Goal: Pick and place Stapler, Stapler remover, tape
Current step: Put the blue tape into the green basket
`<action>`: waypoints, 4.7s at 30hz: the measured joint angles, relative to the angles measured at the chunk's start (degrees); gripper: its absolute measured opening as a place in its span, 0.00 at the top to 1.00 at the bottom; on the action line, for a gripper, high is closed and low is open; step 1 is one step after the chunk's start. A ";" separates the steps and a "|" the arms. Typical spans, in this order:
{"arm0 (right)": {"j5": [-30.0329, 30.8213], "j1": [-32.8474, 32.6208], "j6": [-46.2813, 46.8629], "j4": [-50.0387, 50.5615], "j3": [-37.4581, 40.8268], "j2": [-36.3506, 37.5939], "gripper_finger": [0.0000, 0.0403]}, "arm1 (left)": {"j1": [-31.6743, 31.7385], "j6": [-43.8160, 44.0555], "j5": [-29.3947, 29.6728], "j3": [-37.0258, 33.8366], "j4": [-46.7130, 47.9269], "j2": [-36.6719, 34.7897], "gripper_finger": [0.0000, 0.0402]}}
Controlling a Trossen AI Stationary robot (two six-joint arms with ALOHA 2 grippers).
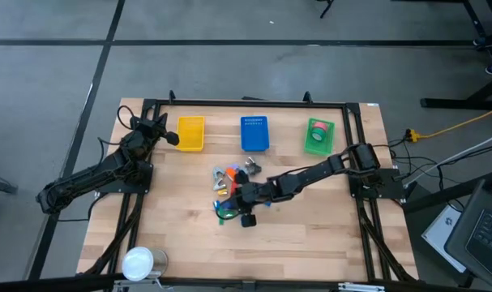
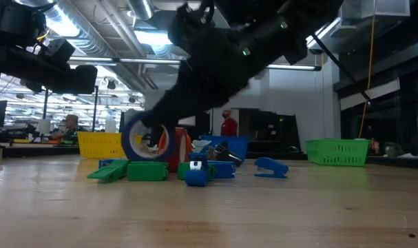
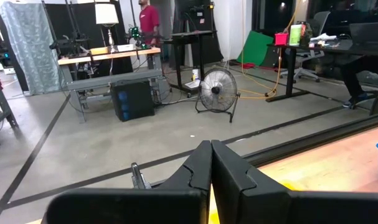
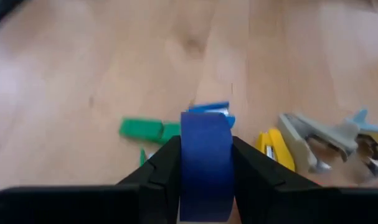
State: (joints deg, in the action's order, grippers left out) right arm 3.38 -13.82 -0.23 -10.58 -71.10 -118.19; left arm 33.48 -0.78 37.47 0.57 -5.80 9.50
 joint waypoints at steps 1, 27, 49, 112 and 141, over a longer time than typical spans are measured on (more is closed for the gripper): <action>-0.30 0.00 0.75 0.03 -0.51 0.00 0.73 | 0.00 -0.02 0.00 -0.01 0.00 0.02 1.00; 1.61 0.02 0.58 29.65 -13.56 7.67 0.73 | 0.00 -0.02 -0.02 0.00 0.04 0.02 1.00; 9.29 3.35 -1.28 27.57 8.97 29.67 0.73 | 0.00 0.00 -0.02 0.00 0.04 0.02 1.00; 22.94 38.46 8.99 38.15 34.08 63.23 0.73 | 0.00 -0.01 0.00 -0.01 0.04 0.02 1.00; 17.97 39.68 8.73 34.15 45.28 63.19 0.73 | -0.01 0.00 0.00 -0.01 0.02 0.00 1.00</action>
State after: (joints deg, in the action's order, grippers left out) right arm 21.34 25.86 8.49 23.57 -25.82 -55.00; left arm 33.47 -0.78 37.47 0.56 -5.78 9.50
